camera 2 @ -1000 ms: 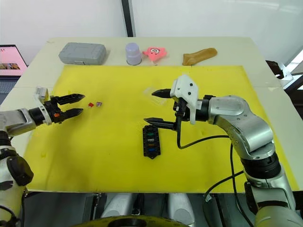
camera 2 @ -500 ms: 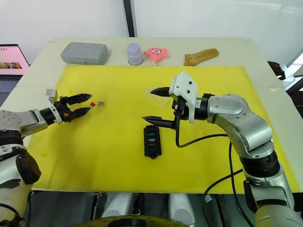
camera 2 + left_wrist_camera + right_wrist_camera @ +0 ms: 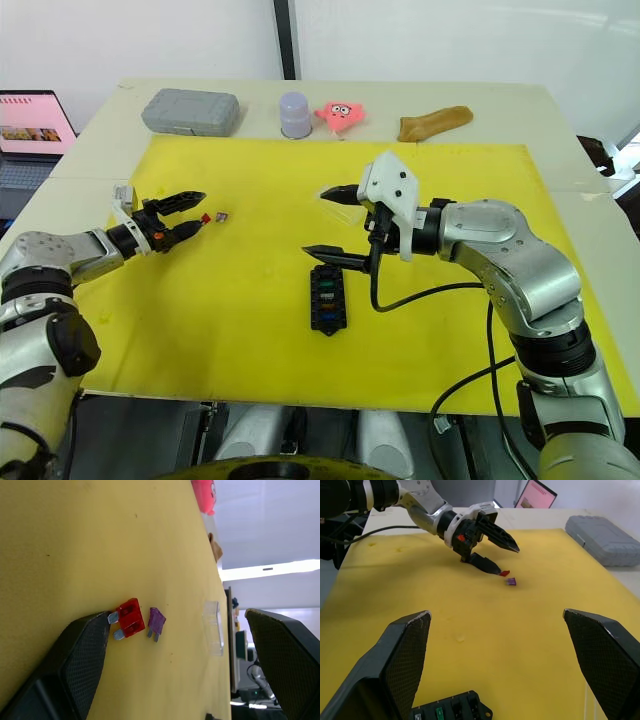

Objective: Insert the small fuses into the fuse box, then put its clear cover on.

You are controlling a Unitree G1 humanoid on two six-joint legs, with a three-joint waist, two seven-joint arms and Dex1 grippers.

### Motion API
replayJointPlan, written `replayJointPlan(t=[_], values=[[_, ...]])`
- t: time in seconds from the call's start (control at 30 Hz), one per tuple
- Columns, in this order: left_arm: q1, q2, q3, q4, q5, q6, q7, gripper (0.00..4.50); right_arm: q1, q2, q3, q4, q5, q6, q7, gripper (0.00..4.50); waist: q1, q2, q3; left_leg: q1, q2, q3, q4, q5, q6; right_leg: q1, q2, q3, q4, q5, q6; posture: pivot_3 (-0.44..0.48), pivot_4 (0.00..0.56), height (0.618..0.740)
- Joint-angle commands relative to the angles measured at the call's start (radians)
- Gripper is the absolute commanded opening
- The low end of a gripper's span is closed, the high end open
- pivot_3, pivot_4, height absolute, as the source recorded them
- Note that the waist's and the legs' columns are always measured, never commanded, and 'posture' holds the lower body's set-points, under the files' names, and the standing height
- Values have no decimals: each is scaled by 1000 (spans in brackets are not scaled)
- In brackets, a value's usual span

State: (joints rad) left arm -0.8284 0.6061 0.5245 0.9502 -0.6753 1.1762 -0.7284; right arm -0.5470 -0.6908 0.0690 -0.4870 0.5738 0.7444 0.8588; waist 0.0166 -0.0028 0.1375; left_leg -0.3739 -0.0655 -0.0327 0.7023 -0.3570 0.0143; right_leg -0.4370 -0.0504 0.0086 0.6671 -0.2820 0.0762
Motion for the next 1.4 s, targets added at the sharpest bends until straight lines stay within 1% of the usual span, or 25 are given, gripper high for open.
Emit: replayJointPlan(t=[0.03,0.07,0.17,0.33,0.43,0.47,0.57,0.67,0.77,0.83,0.93,1.03,1.13,1.2,1.33,1.4], values=[[3,-20,-15,22,17,-19,-5,3149,-8,-17,-34,-41,16,2,-6,4500,-1,0,0,0,0,0,0,0,0,0,0,0,0,0,0,0,150,740],[6,-17,-25,22,24,-17,-12,2686,-8,-20,-35,-41,15,3,-6,4500,-2,0,0,0,0,0,0,0,0,0,0,0,0,0,0,0,150,740],[17,-11,-49,18,41,-16,-44,2686,-5,-27,-43,-40,28,18,-5,4500,-4,0,0,-1,0,0,0,0,0,-1,0,0,0,0,0,0,150,740],[2,-13,-49,53,68,-76,-27,2686,-1,-39,-45,-41,44,26,3,4500,-4,0,0,-1,0,0,0,0,0,-1,0,0,0,0,0,0,150,740],[22,-14,-130,34,127,-102,-52,1823,-5,-47,-42,-37,53,35,12,4500,-4,0,0,-1,0,0,0,0,0,-1,0,0,0,0,0,0,150,740],[34,-14,-154,21,140,-110,-69,1366,-6,-48,-43,-37,57,39,13,4500,-4,0,0,-1,0,0,0,0,0,-1,0,0,0,0,0,0,150,740],[48,-11,-154,19,143,-129,-73,15,-5,-50,-42,-37,59,41,14,4500,-6,0,0,0,0,0,-1,0,0,-1,0,0,0,0,0,0,150,740],[49,16,-128,2,124,-111,-70,15,-4,-55,-48,-44,68,51,17,4500,-10,1,-1,0,0,0,-1,0,0,-1,0,0,0,0,0,0,150,740],[77,79,-88,-163,49,18,-95,15,8,-61,-73,-59,96,73,10,4500,-24,1,0,0,1,0,-1,0,0,-2,0,0,0,0,0,0,150,740],[84,105,-18,-257,-17,106,-68,15,15,-56,-93,-63,123,87,-1,4500,-38,0,0,-2,1,0,-2,0,0,-3,1,0,0,0,0,0,150,740],[62,124,134,-428,-137,284,-3,15,18,-37,-118,-53,153,97,-24,4500,-39,-1,0,-2,2,1,-2,0,0,-4,1,0,0,0,0,0,150,740],[48,83,210,-596,-224,420,67,15,4,-1,-140,-34,206,125,-56,4500,-35,-1,0,-3,3,1,-2,0,0,-4,1,0,0,0,0,0,150,740],[42,35,199,-708,-354,438,149,15,-11,30,-150,-25,247,147,-80,4500,-25,-1,0,-2,2,1,-1,0,0,-3,1,0,0,0,0,0,150,740],[29,-11,170,-782,-451,438,193,15,-28,74,-164,-15,302,174,-122,4500,-27,-2,0,-2,2,1,-1,0,0,-3,1,0,0,0,0,0,150,740],[4,-132,153,-874,-578,438,298,15,-61,162,-190,-5,401,225,-220,4500,-33,-2,0,-2,2,1,-1,0,0,-3,1,0,0,0,0,0,150,740],[-14,-231,164,-882,-678,423,375,15,-73,218,-206,3,453,238,-295,4500,-36,-2,0,-1,2,1,-1,0,0,-3,1,0,0,0,0,0,150,740]])
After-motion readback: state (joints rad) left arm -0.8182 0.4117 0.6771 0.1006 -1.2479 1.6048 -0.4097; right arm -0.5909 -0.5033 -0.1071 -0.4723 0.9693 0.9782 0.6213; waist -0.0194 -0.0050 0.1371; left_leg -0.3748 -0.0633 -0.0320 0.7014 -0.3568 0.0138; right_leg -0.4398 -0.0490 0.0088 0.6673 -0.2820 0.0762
